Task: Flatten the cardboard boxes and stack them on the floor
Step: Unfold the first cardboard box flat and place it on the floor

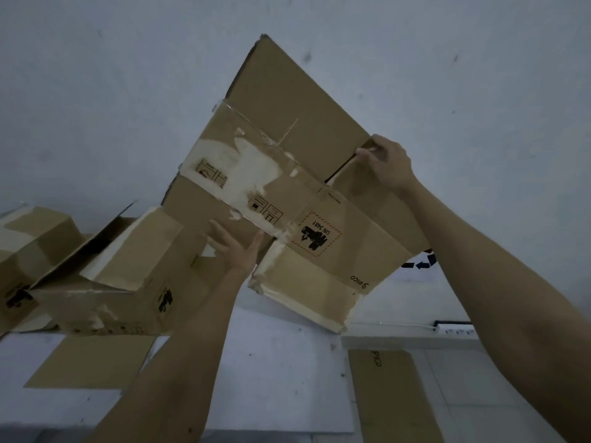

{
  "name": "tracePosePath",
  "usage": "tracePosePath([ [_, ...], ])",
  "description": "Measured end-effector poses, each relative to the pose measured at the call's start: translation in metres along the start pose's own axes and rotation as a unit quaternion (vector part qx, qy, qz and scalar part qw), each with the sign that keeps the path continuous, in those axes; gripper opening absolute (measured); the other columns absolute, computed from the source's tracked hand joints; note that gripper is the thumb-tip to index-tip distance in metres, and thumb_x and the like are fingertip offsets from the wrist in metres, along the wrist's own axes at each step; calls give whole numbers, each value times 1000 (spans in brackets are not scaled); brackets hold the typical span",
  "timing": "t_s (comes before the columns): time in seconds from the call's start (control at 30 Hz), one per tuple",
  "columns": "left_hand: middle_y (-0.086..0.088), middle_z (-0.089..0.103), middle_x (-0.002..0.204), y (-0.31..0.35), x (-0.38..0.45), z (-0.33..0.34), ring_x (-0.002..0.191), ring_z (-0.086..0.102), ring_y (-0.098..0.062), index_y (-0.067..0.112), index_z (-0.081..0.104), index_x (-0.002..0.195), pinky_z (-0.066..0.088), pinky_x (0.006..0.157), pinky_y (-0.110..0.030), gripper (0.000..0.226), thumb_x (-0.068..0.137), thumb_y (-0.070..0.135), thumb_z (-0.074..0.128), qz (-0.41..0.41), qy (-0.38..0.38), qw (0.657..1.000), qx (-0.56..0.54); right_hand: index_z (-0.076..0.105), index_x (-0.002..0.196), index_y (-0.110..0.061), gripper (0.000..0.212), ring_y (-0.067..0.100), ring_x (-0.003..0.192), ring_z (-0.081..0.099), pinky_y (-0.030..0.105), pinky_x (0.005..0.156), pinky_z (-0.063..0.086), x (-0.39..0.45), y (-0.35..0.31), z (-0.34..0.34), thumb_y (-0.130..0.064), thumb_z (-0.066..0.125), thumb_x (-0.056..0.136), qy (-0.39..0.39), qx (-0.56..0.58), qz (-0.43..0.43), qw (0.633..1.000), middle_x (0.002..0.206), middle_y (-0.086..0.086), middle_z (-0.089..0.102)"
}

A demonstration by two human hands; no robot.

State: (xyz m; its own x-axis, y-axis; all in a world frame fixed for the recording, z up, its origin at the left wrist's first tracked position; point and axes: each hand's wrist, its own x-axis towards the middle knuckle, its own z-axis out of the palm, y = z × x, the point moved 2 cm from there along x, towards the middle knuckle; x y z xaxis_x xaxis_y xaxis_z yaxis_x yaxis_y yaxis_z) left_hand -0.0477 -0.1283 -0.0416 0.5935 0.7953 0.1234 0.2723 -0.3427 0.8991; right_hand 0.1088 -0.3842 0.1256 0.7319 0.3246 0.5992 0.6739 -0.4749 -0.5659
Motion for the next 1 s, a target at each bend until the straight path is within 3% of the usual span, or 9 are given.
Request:
tracePosePath([
  [0.1, -12, -28, 156, 11, 7, 0, 142, 24, -40, 36, -24, 148, 31, 109, -50, 118, 78, 58, 68, -4, -56, 995, -78, 62, 95, -16, 31, 20, 92, 61, 38, 81, 46, 7, -9, -10, -46, 56, 91, 7, 36, 9, 999, 93, 0, 66],
  [0.2, -9, -27, 157, 34, 15, -6, 144, 24, -32, 36, -28, 147, 30, 110, -47, 124, 75, 57, 71, -14, -49, 991, -126, 64, 96, -14, 34, 21, 91, 63, 42, 84, 50, 16, -23, -20, -47, 58, 88, 16, 77, 9, 997, 94, 2, 67],
  [0.3, -14, -12, 160, 56, 28, -22, 146, 20, -31, 31, -29, 147, 23, 113, -49, 131, 70, 62, 72, -70, -28, 987, -140, 65, 93, -16, 32, 20, 86, 64, 40, 79, 52, 24, -33, -28, -47, 60, 86, 12, 120, 13, 993, 89, -2, 66],
  [0.47, -9, 27, 157, 73, 62, -53, 140, 34, -30, 29, -23, 149, 26, 114, -46, 139, 58, 75, 71, -28, -52, 985, -164, 59, 85, -14, 12, -9, 62, 58, 11, 61, 44, 21, -41, -30, -20, 59, 95, 10, 235, 59, 970, 79, -7, 59],
  [0.6, -10, 34, 150, 83, 76, -78, 133, 41, -33, 32, -3, 152, 33, 111, -50, 142, 40, 85, 68, -25, 9, 991, -130, 60, 82, -20, 17, 4, 76, 58, 19, 67, 46, 10, -25, -19, -28, 56, 96, -36, 279, 171, 944, 84, -7, 60],
  [0.73, -15, 33, 143, 69, 76, -86, 126, 43, -36, 28, 9, 148, 38, 102, -44, 126, 52, 68, 79, -48, 55, 997, -40, 57, 113, -12, 18, 14, 78, 61, 21, 53, 55, -17, -8, 17, -20, 49, 100, -70, 369, 278, 884, 90, 0, 63],
  [0.8, -16, 38, 137, 52, 74, -82, 122, 46, -36, 22, 16, 144, 42, 99, -43, 117, 55, 55, 84, -35, 76, 996, 33, 56, 116, -10, 19, 19, 80, 61, 26, 57, 56, -35, 5, 45, -17, 48, 100, -64, 372, 324, 867, 96, 6, 62],
  [0.9, -20, 40, 136, 19, 74, -67, 121, 47, -37, 20, 17, 144, 45, 98, -44, 110, 60, 37, 86, -23, 86, 991, 102, 63, 112, -4, 22, 23, 87, 60, 33, 70, 50, -59, 26, 85, -18, 55, 97, -53, 312, 378, 870, 112, 12, 61],
  [1.0, -21, 30, 148, -10, 69, -50, 133, 37, -35, 15, 5, 153, 36, 106, -41, 116, 70, 25, 85, -18, 65, 980, 186, 59, 123, 5, 35, 28, 105, 59, 35, 75, 49, -87, 38, 117, -16, 58, 95, -31, 247, 408, 878, 119, 14, 60],
])
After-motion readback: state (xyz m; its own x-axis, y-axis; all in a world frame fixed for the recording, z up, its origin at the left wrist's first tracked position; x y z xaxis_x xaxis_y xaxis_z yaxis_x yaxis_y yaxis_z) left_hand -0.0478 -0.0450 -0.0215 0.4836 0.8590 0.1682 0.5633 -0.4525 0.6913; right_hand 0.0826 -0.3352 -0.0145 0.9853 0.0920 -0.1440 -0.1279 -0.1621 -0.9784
